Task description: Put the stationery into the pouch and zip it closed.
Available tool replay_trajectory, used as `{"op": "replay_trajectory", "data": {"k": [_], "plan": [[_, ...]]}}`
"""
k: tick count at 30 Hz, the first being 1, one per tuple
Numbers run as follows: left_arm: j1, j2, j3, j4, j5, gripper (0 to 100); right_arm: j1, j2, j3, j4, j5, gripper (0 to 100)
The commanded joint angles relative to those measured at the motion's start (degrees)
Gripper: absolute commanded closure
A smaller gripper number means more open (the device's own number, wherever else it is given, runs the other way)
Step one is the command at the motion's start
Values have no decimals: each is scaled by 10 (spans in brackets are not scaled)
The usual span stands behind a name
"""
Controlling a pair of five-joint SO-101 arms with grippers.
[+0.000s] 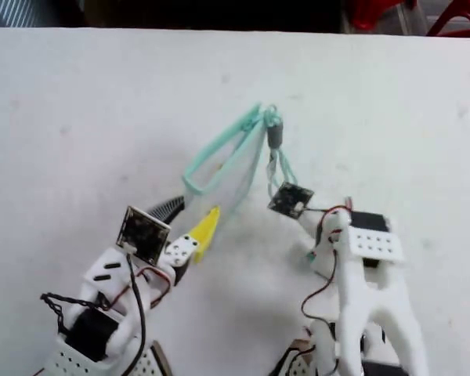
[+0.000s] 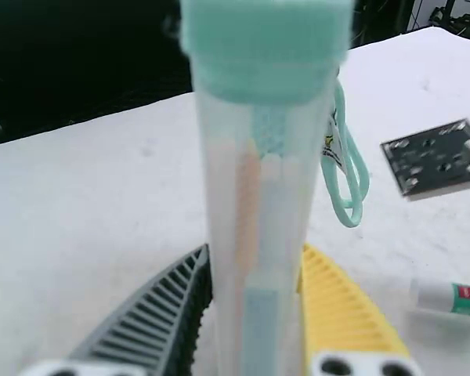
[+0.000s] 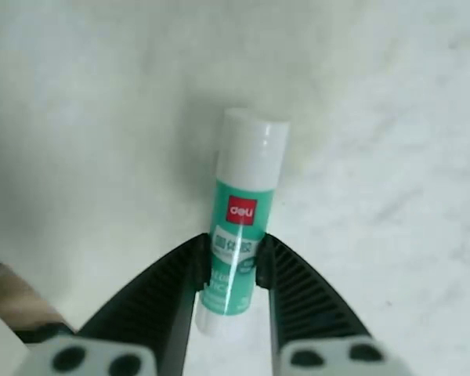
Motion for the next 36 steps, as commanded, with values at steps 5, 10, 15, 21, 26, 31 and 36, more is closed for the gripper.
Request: {"op": "replay_trajectory", "data": {"k": [5, 10, 15, 21, 26, 31, 36], "plan": [[4, 5, -2, -11, -8, 823, 58, -203, -4, 18, -4, 981], [4, 5, -1, -11, -8, 823, 78, -168, -8, -86, -136, 982], [4, 5, -1, -10, -8, 823, 109, 16, -58, -199, -244, 982], [4, 5, -1, -9, -7, 823, 139, 360, -272, -187, -302, 982], [4, 5, -1, -8, -7, 823, 182, 536, -413, -147, -306, 981], [7, 5, -1, -11, -7, 823, 195, 556, -431, -149, -302, 980], [7, 5, -1, -11, -8, 823, 194, 550, -429, -148, -307, 828]]}}
